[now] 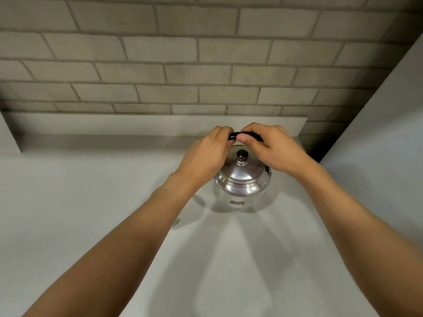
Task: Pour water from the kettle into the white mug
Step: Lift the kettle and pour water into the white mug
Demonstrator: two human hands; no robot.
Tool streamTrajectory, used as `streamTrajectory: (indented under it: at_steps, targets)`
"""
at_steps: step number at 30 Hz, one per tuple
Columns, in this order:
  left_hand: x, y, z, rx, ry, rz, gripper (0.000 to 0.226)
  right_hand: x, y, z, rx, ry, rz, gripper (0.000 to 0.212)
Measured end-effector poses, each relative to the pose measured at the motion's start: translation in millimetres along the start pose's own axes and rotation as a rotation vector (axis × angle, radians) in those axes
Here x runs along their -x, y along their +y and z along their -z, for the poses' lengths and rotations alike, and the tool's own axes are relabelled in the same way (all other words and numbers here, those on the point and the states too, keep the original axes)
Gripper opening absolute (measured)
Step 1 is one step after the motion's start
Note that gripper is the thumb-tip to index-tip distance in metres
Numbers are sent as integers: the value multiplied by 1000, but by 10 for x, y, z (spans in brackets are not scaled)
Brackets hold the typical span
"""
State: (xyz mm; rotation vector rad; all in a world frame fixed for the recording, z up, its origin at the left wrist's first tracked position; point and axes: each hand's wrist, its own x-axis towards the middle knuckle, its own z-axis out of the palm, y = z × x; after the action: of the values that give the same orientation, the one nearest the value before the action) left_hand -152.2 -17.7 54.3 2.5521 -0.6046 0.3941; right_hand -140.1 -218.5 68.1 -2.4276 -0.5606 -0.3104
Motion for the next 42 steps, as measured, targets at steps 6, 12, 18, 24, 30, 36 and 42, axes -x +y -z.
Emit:
streamTrajectory:
  at_steps: [6, 12, 18, 24, 30, 36, 42]
  targets:
    - [873, 211, -151, 50, 321, 21, 54, 323, -109, -46, -3, -14, -19, 29]
    - [1446, 286, -562, -69, 75, 7, 65, 427, -170, -47, 34, -53, -8, 31]
    - [1506, 294, -680, 40, -59, 103, 84, 502, -268, -27, 40, -80, 11, 31]
    - [1568, 317, -595, 183, -107, 88, 84, 540, -408, 20, 49, -91, 17, 30]
    - [1624, 374, -500, 252, 7, 136, 73, 488, -635, 34, 95, -122, 42, 30]
    - [1660, 338, -406, 376, 112, 195, 60, 362, -859, -3, 173, -159, 96, 35]
    - [1683, 319, -335, 457, 145, 210, 56, 231, -1032, -47, 244, -200, 152, 40]
